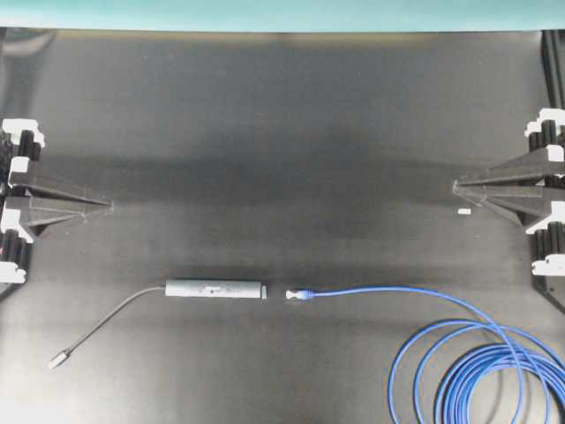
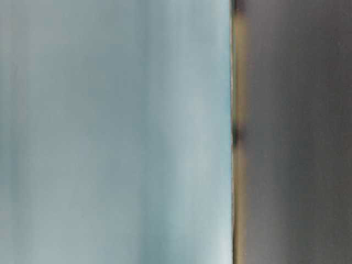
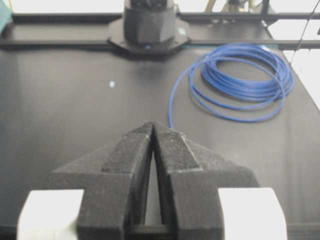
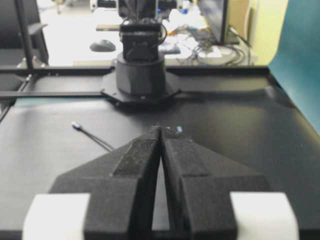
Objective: Insert the LAN cable into the hub.
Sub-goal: 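Lower the left gripper onto the grey hub, right gripper to blue plug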
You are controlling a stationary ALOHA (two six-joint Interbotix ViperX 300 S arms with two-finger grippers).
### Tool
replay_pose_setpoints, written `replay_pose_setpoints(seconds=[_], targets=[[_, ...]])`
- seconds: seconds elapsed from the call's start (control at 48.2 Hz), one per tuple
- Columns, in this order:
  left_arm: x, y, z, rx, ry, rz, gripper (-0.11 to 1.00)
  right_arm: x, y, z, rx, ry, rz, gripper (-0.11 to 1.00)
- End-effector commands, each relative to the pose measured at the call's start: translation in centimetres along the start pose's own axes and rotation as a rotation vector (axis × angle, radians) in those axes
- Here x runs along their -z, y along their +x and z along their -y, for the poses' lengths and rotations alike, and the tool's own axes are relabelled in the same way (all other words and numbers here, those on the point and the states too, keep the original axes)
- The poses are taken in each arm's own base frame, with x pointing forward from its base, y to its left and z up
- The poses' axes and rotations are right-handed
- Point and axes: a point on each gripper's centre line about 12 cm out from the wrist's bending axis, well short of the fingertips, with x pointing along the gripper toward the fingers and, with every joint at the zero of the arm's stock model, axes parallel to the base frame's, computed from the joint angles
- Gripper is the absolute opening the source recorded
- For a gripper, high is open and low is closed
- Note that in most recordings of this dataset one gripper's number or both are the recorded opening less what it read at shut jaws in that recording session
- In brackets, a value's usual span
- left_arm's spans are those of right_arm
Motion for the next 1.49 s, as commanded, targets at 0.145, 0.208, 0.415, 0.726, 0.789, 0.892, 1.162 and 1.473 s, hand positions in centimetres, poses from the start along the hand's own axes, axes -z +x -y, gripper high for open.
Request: replay_pose_setpoints(seconds=[0.145,0.208,0.415,0.726,0.789,0.892,1.162,1.473], targets=[[-0.1,2.8,0.0,0.000,-0.007,-0.261,0.00,-0.3,1.4,-0.5,-0.015,0.091,-0.147,0.00],[0.2,3.7,0.2,0.008,-0.008,-0.339,0.00,0.4,1.9,-0.7,-0.017,0.107,-0.244,0.00],[2.6,7.3,2.3,0.080,0.009,-0.536,0.00,3.7,4.0,-2.4,-0.067,0.103,-0.567,0.01],[6.4,9.6,3.5,0.110,0.008,-0.566,0.00,7.9,7.8,-5.2,-0.139,0.060,-0.745,0.00],[6.8,9.7,3.5,0.111,0.006,-0.544,0.00,8.0,8.6,-5.4,-0.138,0.069,-0.721,0.01],[8.6,9.4,3.5,0.111,-0.007,-0.538,0.00,7.7,9.4,-5.6,-0.143,0.072,-0.665,0.00],[12.6,8.2,3.3,0.098,-0.095,-0.460,0.28,7.1,9.9,-5.9,-0.154,0.083,-0.543,0.00],[17.0,6.8,3.0,0.095,-0.136,-0.384,0.74,7.4,9.4,-5.7,-0.151,0.093,-0.471,0.01]])
